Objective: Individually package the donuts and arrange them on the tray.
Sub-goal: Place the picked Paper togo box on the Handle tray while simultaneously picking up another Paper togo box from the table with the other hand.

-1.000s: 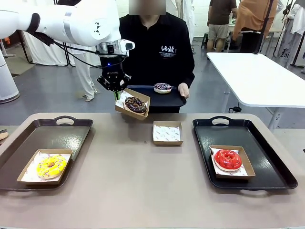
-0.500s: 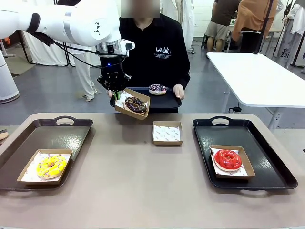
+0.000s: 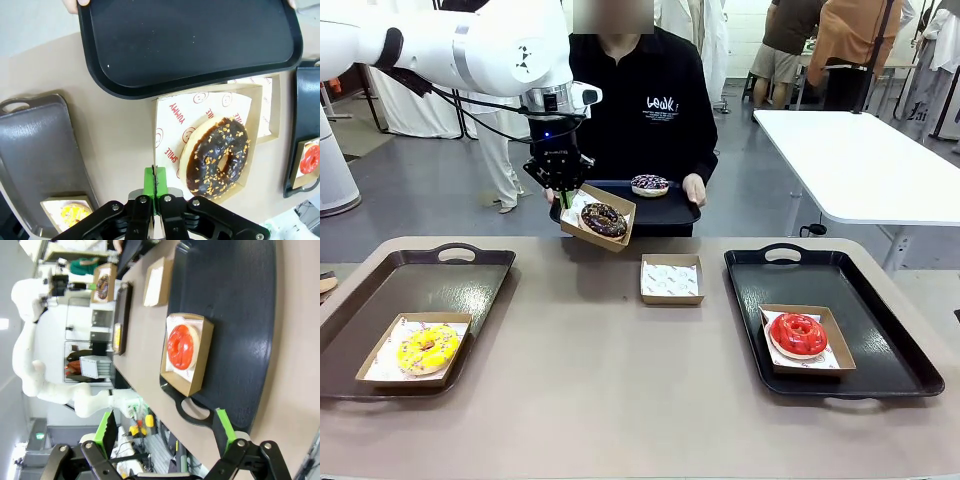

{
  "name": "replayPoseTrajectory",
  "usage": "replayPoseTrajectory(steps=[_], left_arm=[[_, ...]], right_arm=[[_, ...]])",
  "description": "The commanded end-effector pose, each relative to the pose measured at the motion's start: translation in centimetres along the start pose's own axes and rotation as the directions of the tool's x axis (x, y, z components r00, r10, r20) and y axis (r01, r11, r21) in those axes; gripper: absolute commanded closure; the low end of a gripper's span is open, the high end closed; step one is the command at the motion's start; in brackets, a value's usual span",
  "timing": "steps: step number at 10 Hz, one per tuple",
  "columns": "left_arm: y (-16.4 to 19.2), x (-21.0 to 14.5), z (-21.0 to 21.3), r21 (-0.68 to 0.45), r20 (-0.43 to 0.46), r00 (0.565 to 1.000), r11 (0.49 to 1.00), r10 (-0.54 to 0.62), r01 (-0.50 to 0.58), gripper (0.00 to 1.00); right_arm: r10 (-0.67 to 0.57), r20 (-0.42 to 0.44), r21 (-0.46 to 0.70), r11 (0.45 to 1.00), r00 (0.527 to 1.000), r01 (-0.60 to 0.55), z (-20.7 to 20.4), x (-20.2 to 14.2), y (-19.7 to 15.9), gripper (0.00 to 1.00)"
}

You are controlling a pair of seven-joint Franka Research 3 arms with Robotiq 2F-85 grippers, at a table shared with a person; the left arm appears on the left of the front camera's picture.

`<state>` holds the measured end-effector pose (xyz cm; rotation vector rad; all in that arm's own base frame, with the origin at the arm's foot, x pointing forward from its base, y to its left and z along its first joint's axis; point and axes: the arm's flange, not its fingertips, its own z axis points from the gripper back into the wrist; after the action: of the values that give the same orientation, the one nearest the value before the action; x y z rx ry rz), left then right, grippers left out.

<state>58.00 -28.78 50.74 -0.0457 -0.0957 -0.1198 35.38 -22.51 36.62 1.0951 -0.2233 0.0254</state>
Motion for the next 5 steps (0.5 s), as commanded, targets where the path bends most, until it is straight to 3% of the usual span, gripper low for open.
replayPoseTrajectory(steps=[1, 3, 5], left_arm=[[3.1, -0.9, 2.0, -0.005, -0.029, 0.998, 0.998, -0.062, 0.062, 0.99], [8.0, -2.4, 3.5, 0.0, -0.074, 0.996, 0.999, -0.039, 0.039, 0.99], [12.0, -3.9, 4.2, -0.013, -0.07, 0.997, 1.0, 0.013, -0.014, 0.99]], right_arm=[[-0.004, 0.002, -0.166, 0.986, 1.0, 0.004, -2.5, 2.2, 5.5, 0.0], [-0.012, -0.038, -0.305, 0.952, 0.999, 0.0, -5.5, 5.6, 11.1, 0.0], [0.011, 0.0, -0.442, 0.897, 1.0, -0.01, -9.4, 9.2, 15.9, 0.0]])
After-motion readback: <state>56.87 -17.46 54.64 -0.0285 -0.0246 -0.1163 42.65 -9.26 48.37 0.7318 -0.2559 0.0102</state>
